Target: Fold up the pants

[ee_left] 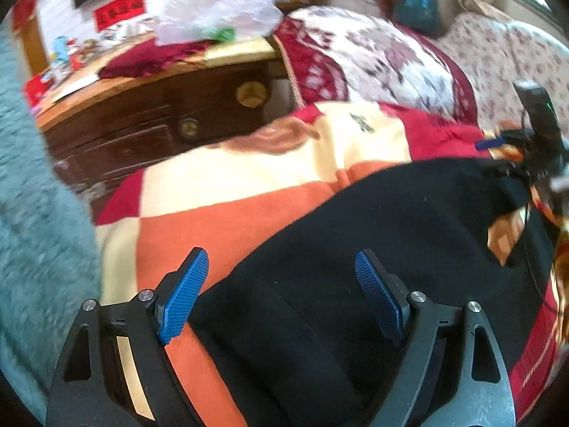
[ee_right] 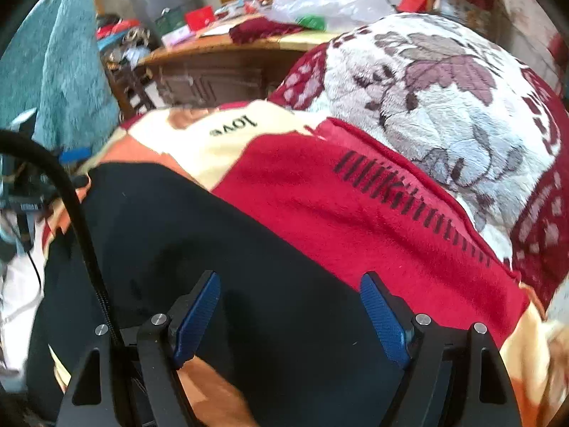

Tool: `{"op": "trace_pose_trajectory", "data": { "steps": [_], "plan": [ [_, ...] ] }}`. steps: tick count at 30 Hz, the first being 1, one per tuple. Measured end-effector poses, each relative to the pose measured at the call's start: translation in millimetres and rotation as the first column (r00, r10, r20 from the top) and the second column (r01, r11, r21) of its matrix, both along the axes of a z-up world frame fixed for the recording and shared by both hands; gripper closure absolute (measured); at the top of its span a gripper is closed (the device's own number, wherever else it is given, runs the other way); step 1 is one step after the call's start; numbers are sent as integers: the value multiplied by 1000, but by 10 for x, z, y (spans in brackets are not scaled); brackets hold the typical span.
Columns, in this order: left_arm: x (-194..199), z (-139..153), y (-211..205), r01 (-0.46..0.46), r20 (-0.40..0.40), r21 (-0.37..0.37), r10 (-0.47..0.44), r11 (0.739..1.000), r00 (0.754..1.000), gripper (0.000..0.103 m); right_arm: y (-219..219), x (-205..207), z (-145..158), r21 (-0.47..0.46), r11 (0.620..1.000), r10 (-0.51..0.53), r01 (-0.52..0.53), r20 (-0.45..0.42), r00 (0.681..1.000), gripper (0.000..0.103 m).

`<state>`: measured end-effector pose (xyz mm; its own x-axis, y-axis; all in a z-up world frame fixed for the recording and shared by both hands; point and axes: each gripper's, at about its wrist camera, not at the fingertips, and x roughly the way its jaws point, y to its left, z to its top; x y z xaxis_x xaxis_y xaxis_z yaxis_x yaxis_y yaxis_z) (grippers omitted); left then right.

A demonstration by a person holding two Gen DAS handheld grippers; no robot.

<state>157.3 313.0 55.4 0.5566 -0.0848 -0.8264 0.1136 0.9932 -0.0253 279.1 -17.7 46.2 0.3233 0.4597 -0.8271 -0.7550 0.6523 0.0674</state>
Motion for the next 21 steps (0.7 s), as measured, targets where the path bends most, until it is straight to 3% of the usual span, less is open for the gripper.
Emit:
{"op": "trace_pose_trajectory", "data": {
  "steps": [7, 12, 13, 15, 16, 18, 20, 21],
  "plan": [
    [174, -191, -108, 114, -30, 108, -111, 988, 993, 18, 52, 101, -97, -79, 993, 91, -89, 24, 996, 23],
    [315, -311, -177, 153, -89, 105, -144, 983, 986, 18, 42, 310, -161, -77, 994, 72, -74, -24, 997, 23],
    [329, -307, -169, 150, -86, 90, -142, 985, 986, 18, 42, 350, -189, -77, 994, 74, -77, -39, 996, 25],
    [365, -311, -152, 140, -93, 69, -134, 988, 987, 18, 59, 403, -248, -63, 993, 94, -100, -90, 991, 44],
    [370, -309, -154, 136, -92, 61, -130, 989, 987, 18, 78, 398, -259, -61, 991, 109, -116, -98, 989, 46],
    [362, -314, -143, 131, -87, 38, -128, 991, 988, 26, 106, 345, -236, -64, 986, 149, -155, -87, 985, 63],
    [341, -281, -155, 137, -82, -6, -137, 991, 987, 59, 138, 269, -218, -76, 979, 181, -187, -79, 980, 75],
    [333, -260, -167, 133, -80, -19, -134, 991, 988, 67, 165, 236, -215, -93, 976, 190, -196, -65, 980, 84]
  ]
}}
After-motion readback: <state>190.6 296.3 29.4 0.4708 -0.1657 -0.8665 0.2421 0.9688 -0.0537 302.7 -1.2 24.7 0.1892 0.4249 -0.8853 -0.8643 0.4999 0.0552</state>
